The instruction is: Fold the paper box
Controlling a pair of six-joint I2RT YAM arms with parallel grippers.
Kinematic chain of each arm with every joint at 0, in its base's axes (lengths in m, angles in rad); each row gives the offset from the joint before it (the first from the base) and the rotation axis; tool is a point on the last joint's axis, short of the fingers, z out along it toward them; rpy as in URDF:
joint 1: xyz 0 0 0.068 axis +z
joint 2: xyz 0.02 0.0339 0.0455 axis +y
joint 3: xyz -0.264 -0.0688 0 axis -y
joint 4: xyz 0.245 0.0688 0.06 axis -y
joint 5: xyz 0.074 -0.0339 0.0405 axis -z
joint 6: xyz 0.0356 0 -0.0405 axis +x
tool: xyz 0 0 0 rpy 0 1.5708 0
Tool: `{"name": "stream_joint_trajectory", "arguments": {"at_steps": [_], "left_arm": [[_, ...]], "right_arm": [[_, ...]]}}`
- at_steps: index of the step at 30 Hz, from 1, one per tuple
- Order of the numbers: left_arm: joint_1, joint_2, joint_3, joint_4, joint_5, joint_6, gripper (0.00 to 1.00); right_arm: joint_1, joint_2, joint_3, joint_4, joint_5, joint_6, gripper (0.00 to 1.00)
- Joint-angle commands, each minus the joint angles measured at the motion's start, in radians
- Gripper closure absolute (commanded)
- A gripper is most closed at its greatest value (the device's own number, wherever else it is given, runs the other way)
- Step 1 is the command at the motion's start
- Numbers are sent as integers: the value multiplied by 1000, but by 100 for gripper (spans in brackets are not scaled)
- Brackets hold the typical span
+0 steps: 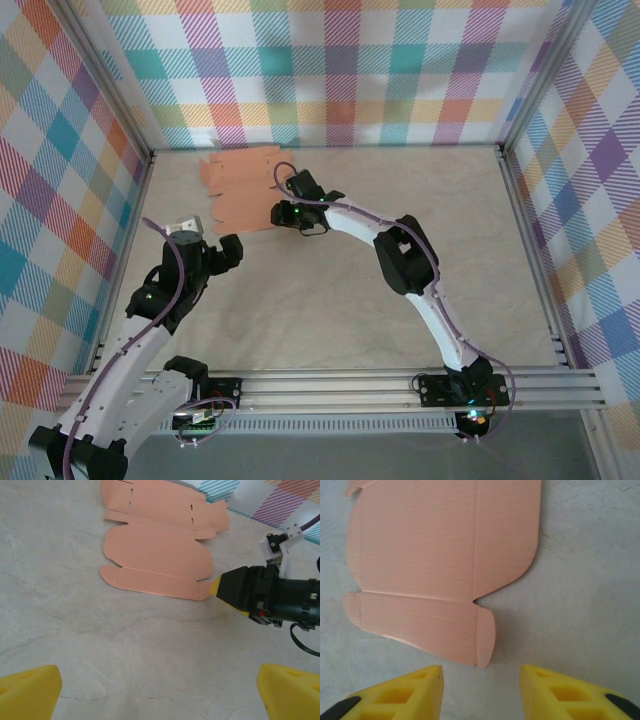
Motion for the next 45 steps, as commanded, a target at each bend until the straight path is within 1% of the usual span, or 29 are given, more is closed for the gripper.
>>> {"name": "stream_joint_trajectory", "arguments": {"at_steps": [1,5,6,8,10,12,15,19,24,28,33,37,42,43,44,45], "left_arm": [[1,-12,-22,-4,8,-2,0],[1,-9,-29,9,22,-6,0],[1,-9,-30,8,23,-7,0],[0,-11,-33,8,22,-8,0],[1,-15,-33,4,23,-5,0],[1,-20,-34,1,22,-6,0],[0,-29,-43,3,22,-7,0],[1,-30,-47,16,38,-14,0],[1,-22,-53,41,60,-28,0],[-1,-4,-58,73,89,-38,0],[-3,49,-53,127,140,-56,0],[-13,100,-43,164,166,-68,0],[-38,175,-14,221,181,-72,0],[-45,196,-8,229,182,-73,0],[-52,213,-1,236,182,-72,0],[-62,237,8,247,184,-71,0]], "right_arm": [[-3,39,76,-81,-19,-11,61],[-3,84,146,-116,-22,-19,67],[-3,93,161,-120,-22,-20,70],[-4,112,199,-139,-20,-32,79],[-5,121,232,-169,-20,-43,93],[-5,106,229,-187,-9,-50,100],[-5,48,173,-198,6,-62,100],[-6,-80,8,-152,-5,-91,100],[-10,-273,-264,-91,5,-152,100],[-18,-420,-490,-58,11,-172,100],[-36,-597,-776,-23,23,-179,100],[-66,-728,-964,-16,26,-166,100],[-92,-835,-1108,-8,25,-151,99],[-99,-847,-1123,-6,26,-149,96],[-106,-857,-1133,-1,23,-147,90],[-115,-870,-1139,4,13,-144,78]]}}
